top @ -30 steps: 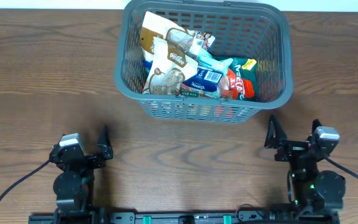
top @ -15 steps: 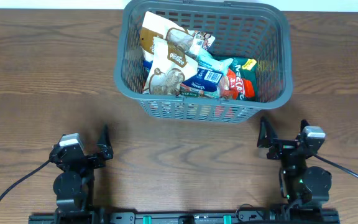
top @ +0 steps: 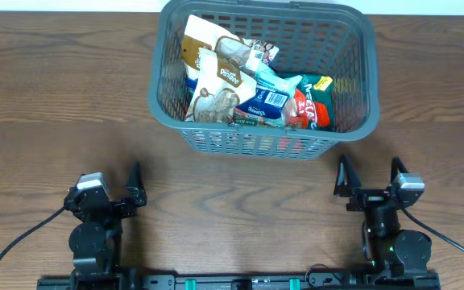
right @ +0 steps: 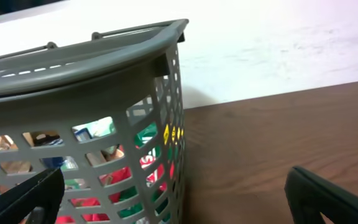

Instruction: Pack container

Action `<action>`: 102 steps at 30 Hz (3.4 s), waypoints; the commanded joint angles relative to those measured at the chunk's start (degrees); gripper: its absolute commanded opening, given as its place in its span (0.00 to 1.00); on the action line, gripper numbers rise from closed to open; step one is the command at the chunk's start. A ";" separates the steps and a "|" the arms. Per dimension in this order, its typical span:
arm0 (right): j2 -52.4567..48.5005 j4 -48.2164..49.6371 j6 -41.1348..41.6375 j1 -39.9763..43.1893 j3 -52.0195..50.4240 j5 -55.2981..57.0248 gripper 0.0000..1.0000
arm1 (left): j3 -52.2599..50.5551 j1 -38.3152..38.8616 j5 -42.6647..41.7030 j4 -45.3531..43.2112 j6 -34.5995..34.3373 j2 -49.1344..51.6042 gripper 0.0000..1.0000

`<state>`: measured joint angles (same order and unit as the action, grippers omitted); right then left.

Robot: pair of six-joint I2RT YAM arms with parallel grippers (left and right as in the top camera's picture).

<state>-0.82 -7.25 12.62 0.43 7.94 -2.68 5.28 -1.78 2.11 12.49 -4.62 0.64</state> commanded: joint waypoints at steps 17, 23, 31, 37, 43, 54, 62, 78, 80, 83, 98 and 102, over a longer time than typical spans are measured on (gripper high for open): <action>0.52 3.98 -3.54 0.35 -7.65 -4.87 0.99 | -1.05 -0.24 -0.15 1.33 0.28 -0.02 0.99; 0.52 3.78 -10.14 0.35 -7.63 -4.87 0.99 | -1.05 -0.24 -0.15 1.33 0.31 -0.02 0.99; 0.52 3.65 -16.20 0.35 -7.63 -4.83 0.99 | -1.05 -0.24 -0.15 1.33 0.28 -0.02 0.99; 0.52 3.61 -16.35 0.35 -7.63 -4.22 0.99 | -1.05 -0.24 -0.15 1.33 0.31 -0.02 0.99; 0.52 3.54 -16.02 0.35 -7.63 -3.28 0.99 | -1.05 -0.24 -0.15 1.33 0.31 -0.02 0.99; 0.52 3.61 -16.09 0.35 -7.63 -3.17 0.99 | -1.05 -0.24 -0.17 1.33 0.28 -0.02 0.99; 0.52 3.61 -16.09 0.35 -7.63 -3.19 0.99 | -1.05 -0.24 -0.15 1.33 0.28 -0.02 0.99; 0.52 3.58 -16.09 0.35 -7.63 -3.19 0.99 | -1.05 -0.24 -0.15 1.33 0.31 -0.02 0.99; 0.52 3.61 -16.09 0.35 -7.63 -3.17 0.99 | -1.05 -0.24 -0.15 1.33 0.31 -0.02 0.99; 0.52 3.61 -16.09 0.35 -7.63 -3.19 0.99 | -1.05 -0.24 -0.15 1.33 0.31 -0.02 0.98; 0.52 3.61 -16.09 0.35 -7.63 -3.17 0.99 | -1.05 -0.24 -0.15 1.33 0.31 -0.02 0.99; 0.52 3.61 -16.09 0.35 -7.63 -3.17 0.99 | -1.05 -0.24 -0.15 1.33 0.31 -0.02 0.99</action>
<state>-0.69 -3.33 -2.61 0.43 0.38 -6.39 5.28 -1.78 2.11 12.49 -4.62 0.64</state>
